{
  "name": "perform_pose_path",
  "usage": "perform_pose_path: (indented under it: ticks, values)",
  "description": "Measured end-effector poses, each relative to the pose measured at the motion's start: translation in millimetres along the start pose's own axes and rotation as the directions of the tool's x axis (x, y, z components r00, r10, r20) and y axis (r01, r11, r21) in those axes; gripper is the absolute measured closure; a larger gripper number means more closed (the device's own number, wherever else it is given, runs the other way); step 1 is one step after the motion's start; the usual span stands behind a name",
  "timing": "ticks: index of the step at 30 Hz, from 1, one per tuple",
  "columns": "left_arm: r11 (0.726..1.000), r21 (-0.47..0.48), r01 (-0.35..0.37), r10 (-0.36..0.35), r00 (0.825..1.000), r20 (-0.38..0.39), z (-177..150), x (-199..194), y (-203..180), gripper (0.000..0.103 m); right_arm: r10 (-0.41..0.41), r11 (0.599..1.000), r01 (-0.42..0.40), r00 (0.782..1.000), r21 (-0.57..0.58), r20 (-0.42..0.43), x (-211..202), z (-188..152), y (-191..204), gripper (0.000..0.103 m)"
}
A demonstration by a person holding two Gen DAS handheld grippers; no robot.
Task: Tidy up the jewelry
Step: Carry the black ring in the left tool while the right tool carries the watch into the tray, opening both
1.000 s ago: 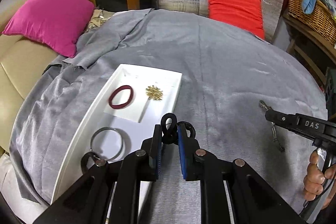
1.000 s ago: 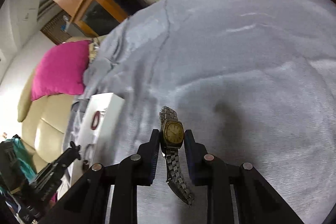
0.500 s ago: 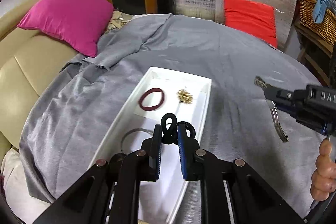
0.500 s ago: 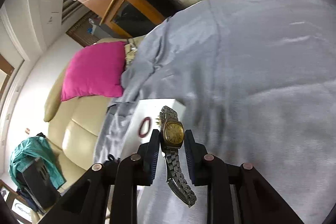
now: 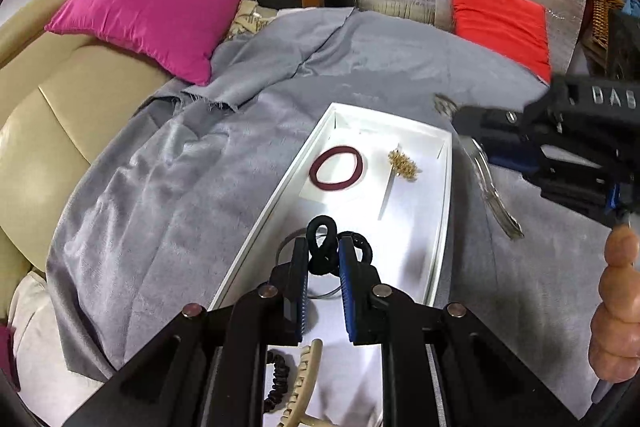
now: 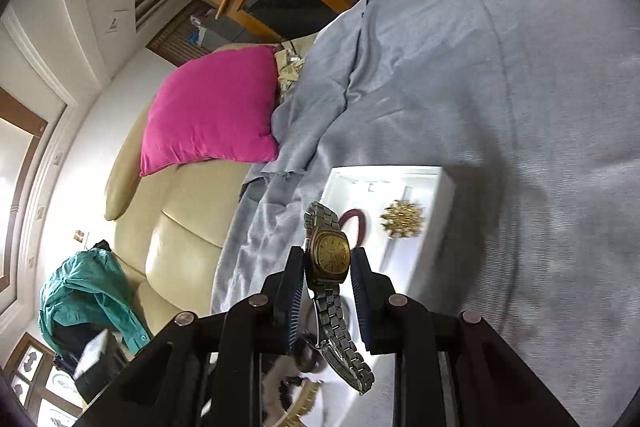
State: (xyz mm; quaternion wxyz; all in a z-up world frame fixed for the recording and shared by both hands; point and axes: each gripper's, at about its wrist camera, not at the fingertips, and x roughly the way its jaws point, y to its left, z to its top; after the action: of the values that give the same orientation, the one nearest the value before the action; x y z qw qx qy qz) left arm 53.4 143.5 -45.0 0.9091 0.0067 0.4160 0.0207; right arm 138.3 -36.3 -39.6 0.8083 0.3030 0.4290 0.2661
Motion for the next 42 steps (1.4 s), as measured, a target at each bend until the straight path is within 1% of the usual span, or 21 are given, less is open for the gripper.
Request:
perform_pose_path:
  ticks: [3,11,15,18,21,24,33,39,42]
  values:
    - [1.0,0.001,0.0,0.0,1.0,-0.023,-2.1,6.7,2.6,0.087,0.015,1.0,-0.015,1.0,0.02,-0.006,11.6,2.9,-0.1,0.078]
    - [0.999,0.018,-0.034,0.036,0.996,-0.081,-2.2,30.4,2.3,0.087,0.033,0.997,-0.03,0.999,0.071,-0.042,41.7,2.0,-5.9,0.078]
    - [0.999,0.036,-0.036,0.04,0.994,-0.098,-2.7,37.3,-3.5,0.087,0.02,0.996,-0.015,0.998,0.087,-0.065,56.9,-1.5,-9.6,0.078]
    - [0.998,0.046,-0.038,0.043,0.994,-0.105,-3.8,40.3,-6.3,0.087,-0.005,0.996,0.012,0.997,0.091,-0.073,64.0,-3.2,-15.3,0.078]
    - [0.997,0.058,-0.041,0.047,0.992,-0.113,-6.3,42.5,-7.9,0.087,-0.038,0.995,0.045,0.996,0.089,-0.079,67.9,-2.8,-21.2,0.078]
    - [0.997,0.061,-0.04,0.047,0.991,-0.128,-8.5,46.8,-7.7,0.087,-0.051,0.993,0.059,0.995,0.098,-0.082,69.1,-1.1,-27.6,0.078]
    - [0.997,0.06,-0.041,0.049,0.988,-0.145,-10.5,51.4,-7.7,0.087,-0.064,0.993,0.073,0.993,0.089,-0.099,72.3,0.8,-30.6,0.077]
    - [0.998,0.044,-0.035,0.042,0.986,-0.162,-10.9,55.7,-4.1,0.086,-0.053,0.992,0.064,0.992,0.106,-0.111,72.4,1.0,-32.3,0.076]
    - [0.999,0.039,-0.039,0.045,0.985,-0.166,-11.2,56.3,-2.7,0.078,-0.029,0.991,0.044,0.993,0.125,-0.117,72.0,0.6,-33.5,0.076]
